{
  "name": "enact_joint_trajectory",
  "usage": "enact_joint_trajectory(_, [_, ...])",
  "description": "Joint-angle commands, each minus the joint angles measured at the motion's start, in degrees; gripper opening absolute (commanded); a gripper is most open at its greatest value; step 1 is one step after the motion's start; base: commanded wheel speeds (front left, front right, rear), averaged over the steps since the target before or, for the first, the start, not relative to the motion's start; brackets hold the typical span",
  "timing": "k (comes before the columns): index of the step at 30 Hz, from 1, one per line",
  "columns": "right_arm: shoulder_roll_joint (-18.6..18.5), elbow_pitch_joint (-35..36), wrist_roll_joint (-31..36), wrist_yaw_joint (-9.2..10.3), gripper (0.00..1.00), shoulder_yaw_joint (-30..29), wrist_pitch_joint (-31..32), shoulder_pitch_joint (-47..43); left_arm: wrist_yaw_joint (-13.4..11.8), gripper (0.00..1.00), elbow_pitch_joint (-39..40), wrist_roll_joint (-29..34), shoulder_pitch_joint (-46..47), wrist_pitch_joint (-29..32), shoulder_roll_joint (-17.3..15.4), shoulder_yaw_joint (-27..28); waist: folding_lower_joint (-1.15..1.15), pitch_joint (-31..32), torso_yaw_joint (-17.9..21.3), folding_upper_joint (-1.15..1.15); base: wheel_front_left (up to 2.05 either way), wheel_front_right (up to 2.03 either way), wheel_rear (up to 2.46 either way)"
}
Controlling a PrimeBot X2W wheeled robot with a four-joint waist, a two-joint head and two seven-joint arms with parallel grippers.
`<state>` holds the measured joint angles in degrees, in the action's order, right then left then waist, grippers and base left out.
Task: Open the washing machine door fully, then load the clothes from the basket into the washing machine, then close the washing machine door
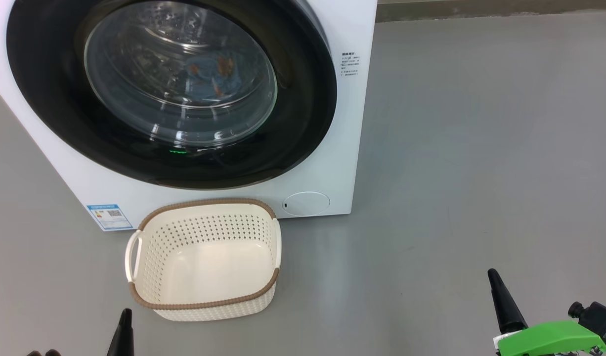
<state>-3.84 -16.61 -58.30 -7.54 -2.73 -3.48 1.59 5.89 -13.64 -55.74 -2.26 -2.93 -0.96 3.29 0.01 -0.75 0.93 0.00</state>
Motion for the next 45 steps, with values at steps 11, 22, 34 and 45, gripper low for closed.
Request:
enact_joint_trajectory(11, [-0.1, 1.9, -7.8, 0.03, 0.0, -0.3, 2.1, 3.1, 0.7, 0.0, 0.8, -8.0, 3.7, 2.1, -1.2, 1.7, 0.0, 0.1, -0.2, 0.0, 0.0, 0.0, 0.0])
enact_joint_trajectory(22, [0.1, 2.1, -14.5, 0.04, 0.0, -1.1, 4.0, 3.5, 1.0, 0.0, 0.5, -15.2, 4.9, 4.0, -1.4, 2.1, 0.0, 0.2, -0.4, 0.0, 0.0, 0.0, 0.0])
enact_joint_trajectory(34, [0.3, 2.3, -21.8, 0.04, 0.0, -1.9, 6.1, 3.9, 1.2, 0.0, 0.2, -23.0, 6.2, 6.0, -1.6, 2.5, 0.0, 0.4, -0.6, 0.0, 0.0, 0.0, 0.0])
enact_joint_trajectory(45, [0.4, 2.4, -28.5, 0.05, 0.0, -2.7, 8.0, 4.2, 1.4, 0.0, -0.1, -30.2, 7.4, 7.8, -1.8, 2.9, 0.0, 0.5, -0.8, 0.0, 0.0, 0.0, 0.0])
